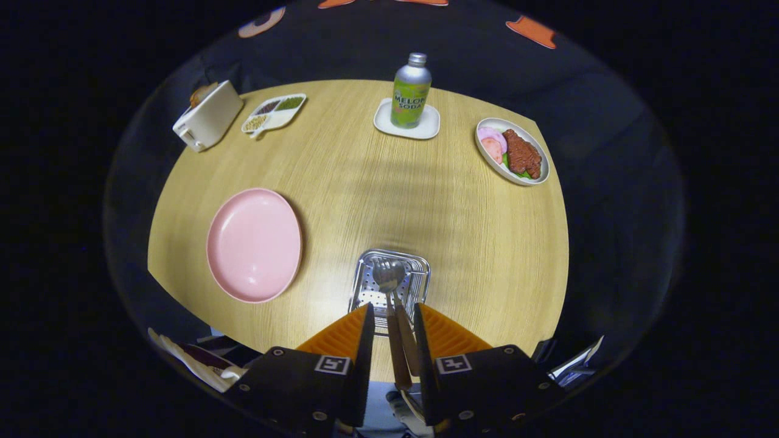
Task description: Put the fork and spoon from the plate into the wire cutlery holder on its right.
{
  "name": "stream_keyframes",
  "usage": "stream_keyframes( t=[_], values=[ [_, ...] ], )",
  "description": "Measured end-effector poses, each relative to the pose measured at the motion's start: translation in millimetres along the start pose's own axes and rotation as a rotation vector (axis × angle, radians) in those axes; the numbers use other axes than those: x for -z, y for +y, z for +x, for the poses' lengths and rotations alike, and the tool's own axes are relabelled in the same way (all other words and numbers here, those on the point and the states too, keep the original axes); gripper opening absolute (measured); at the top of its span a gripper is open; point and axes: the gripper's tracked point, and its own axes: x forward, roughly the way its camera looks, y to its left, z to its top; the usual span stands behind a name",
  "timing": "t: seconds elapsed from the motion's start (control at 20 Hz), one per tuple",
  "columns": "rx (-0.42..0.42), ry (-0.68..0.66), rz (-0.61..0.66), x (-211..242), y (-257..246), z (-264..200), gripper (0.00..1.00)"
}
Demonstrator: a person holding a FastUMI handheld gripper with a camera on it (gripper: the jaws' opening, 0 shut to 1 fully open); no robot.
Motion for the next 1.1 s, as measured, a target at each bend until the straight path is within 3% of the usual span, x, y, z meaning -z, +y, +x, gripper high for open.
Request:
stream_keyframes(
  t=[0.05, 0.2, 0.3, 0.6, 0.8, 1.1],
  values=[
    [-0.024, -0.044, 0.031, -6.2, 1.7, -6.7, 0.45],
    [-0.048, -0.223, 0.104, -34.7, 0.5, -30.7, 0.82],
    [-0.053, -0.349, 0.145, -51.4, 1.0, -47.6, 0.99],
    [0.049, -0.678, 0.198, -73.6, -7.3, -99.1, 0.99],
    [0.064, -0.86, 0.24, -80.5, -12.5, -137.9, 0.99],
    [0.139, -0.891, 0.33, -55.9, -9.9, -141.8, 0.99]
  ],
)
